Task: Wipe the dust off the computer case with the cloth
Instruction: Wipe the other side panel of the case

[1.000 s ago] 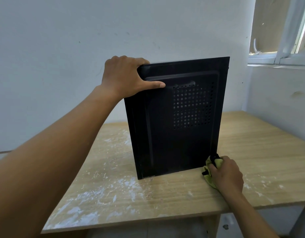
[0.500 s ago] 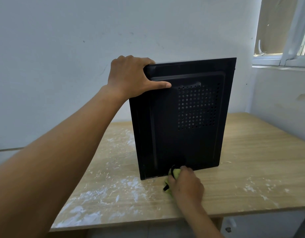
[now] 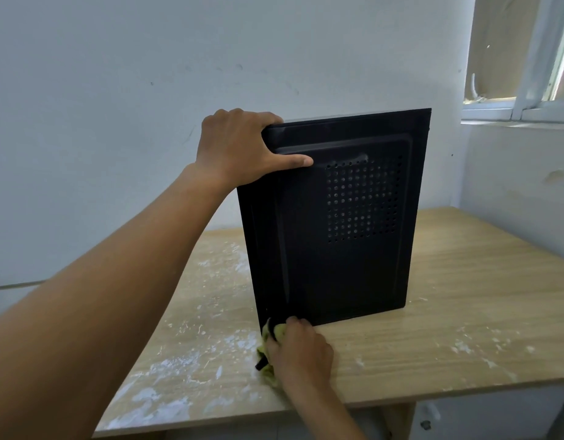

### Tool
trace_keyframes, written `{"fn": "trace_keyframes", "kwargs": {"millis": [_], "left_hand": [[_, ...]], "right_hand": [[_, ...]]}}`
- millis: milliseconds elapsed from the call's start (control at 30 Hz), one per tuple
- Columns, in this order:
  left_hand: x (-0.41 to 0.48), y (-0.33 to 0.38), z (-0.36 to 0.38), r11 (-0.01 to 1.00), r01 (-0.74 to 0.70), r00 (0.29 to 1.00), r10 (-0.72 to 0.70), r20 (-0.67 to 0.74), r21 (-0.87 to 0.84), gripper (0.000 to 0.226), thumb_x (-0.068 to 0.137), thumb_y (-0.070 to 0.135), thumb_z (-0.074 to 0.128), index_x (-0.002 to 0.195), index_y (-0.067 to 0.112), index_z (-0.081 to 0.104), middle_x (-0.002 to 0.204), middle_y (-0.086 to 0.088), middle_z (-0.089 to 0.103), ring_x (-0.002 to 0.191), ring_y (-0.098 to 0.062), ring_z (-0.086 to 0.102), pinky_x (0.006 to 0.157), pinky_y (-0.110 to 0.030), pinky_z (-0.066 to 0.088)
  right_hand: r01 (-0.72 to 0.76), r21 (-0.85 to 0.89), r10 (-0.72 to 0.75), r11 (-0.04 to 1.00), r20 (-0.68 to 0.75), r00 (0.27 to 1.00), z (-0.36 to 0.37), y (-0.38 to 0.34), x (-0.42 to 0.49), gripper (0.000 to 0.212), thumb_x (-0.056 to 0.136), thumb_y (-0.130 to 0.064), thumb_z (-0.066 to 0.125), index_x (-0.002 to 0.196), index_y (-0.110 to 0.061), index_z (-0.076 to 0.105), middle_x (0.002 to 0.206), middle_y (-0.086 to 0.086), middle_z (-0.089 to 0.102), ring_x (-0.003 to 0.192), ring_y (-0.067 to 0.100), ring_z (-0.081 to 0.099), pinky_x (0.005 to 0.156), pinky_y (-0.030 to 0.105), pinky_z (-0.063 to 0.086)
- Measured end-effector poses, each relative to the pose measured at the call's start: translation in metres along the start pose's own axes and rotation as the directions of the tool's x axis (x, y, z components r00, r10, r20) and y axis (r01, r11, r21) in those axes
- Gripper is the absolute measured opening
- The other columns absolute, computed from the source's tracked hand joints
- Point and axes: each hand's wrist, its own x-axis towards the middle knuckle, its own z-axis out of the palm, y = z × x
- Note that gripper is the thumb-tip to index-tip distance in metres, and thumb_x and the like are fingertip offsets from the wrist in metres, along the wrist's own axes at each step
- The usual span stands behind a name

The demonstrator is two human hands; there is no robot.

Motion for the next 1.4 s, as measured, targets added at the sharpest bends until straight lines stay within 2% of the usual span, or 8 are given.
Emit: {"fn": "trace_keyframes", "kwargs": {"millis": [100,367,600,767,867,1033,1267,1400], "left_hand": [[0.0,0.001,-0.001,1.0,0.007,1.0,-0.007,-0.004,-0.006,0.089,0.056,0.094,0.054,0.122,0.035,0.065,0.103,0.003,0.072,0.1,-0.026,0.064,0.08,-0.031,0.035],[0.0,-0.001,0.0,1.0,0.008,1.0,-0.008,-0.022,-0.004,0.092,0.053,0.095,0.047,0.12,0.035,0.066,0.101,0.003,0.073,0.097,-0.026,0.065,0.078,-0.031,0.038],[-0.001,0.001,-0.002,1.0,0.013,1.0,-0.013,-0.004,-0.004,0.092,0.054,0.094,0.048,0.122,0.035,0.065,0.105,0.005,0.073,0.098,-0.025,0.065,0.079,-0.031,0.039],[0.0,0.0,-0.002,1.0,0.008,1.0,-0.008,-0.006,-0.002,0.088,0.056,0.091,0.05,0.122,0.034,0.065,0.106,0.005,0.073,0.1,-0.025,0.065,0.08,-0.031,0.038],[0.0,0.0,-0.001,1.0,0.002,1.0,-0.002,-0.015,0.003,0.091,0.055,0.095,0.051,0.122,0.034,0.065,0.105,0.005,0.073,0.098,-0.024,0.065,0.077,-0.029,0.036],[0.0,0.0,-0.001,1.0,0.003,1.0,-0.003,-0.01,-0.002,0.095,0.052,0.097,0.05,0.122,0.034,0.066,0.103,0.005,0.073,0.096,-0.024,0.066,0.077,-0.029,0.038],[0.001,0.002,-0.008,1.0,-0.002,0.999,0.002,0.051,0.008,0.084,0.06,0.087,0.056,0.125,0.034,0.063,0.108,0.008,0.071,0.1,-0.022,0.064,0.078,-0.03,0.038],[-0.004,-0.003,-0.01,0.999,0.002,0.999,0.0,0.04,-0.045,0.083,0.059,0.087,0.057,0.123,0.034,0.063,0.11,0.011,0.07,0.103,-0.019,0.064,0.082,-0.032,0.044]], "right_hand": [[-0.071,-0.012,0.071,0.997,-0.049,0.996,-0.018,0.025,0.007,0.032,0.091,-0.048,0.056,0.112,-0.024,0.055,0.102,-0.007,0.052,0.079,0.01,0.047,0.068,0.026,0.037],[-0.277,0.088,0.29,0.957,-0.221,0.931,-0.068,0.118,0.036,0.032,0.088,-0.044,0.061,0.111,-0.022,0.058,0.093,-0.005,0.05,0.078,0.017,0.05,0.068,0.03,0.039],[-0.272,0.264,0.351,0.925,-0.328,0.877,-0.072,0.142,0.051,0.032,0.088,-0.03,0.065,0.111,-0.009,0.059,0.105,0.01,0.057,0.079,0.022,0.042,0.07,0.031,0.034],[-0.173,0.346,0.325,0.922,-0.451,0.831,-0.096,0.143,0.066,0.028,0.085,-0.023,0.067,0.105,-0.004,0.061,0.099,0.017,0.061,0.078,0.025,0.044,0.069,0.032,0.032],[-0.042,0.354,0.244,0.934,-0.55,0.799,-0.129,0.131,0.079,0.027,0.083,-0.02,0.068,0.105,-0.006,0.061,0.099,0.014,0.062,0.09,0.031,0.054,0.072,0.03,0.032],[0.205,0.361,0.114,0.91,-0.693,0.712,-0.163,0.103,0.092,0.029,0.083,-0.014,0.067,0.11,-0.01,0.058,0.106,0.005,0.057,0.088,0.011,0.044,0.075,0.021,0.029],[0.336,0.375,0.053,0.864,-0.731,0.68,-0.147,0.094,0.079,0.036,0.078,-0.005,0.07,0.111,-0.01,0.055,0.108,0.006,0.056,0.089,0.005,0.044,0.072,0.012,0.03],[0.461,0.272,-0.085,0.845,-0.783,0.617,-0.167,0.081,0.078,0.039,0.076,-0.003,0.071,0.112,-0.009,0.057,0.106,0.004,0.054,0.089,0.001,0.044,0.076,0.0,0.034]]}}
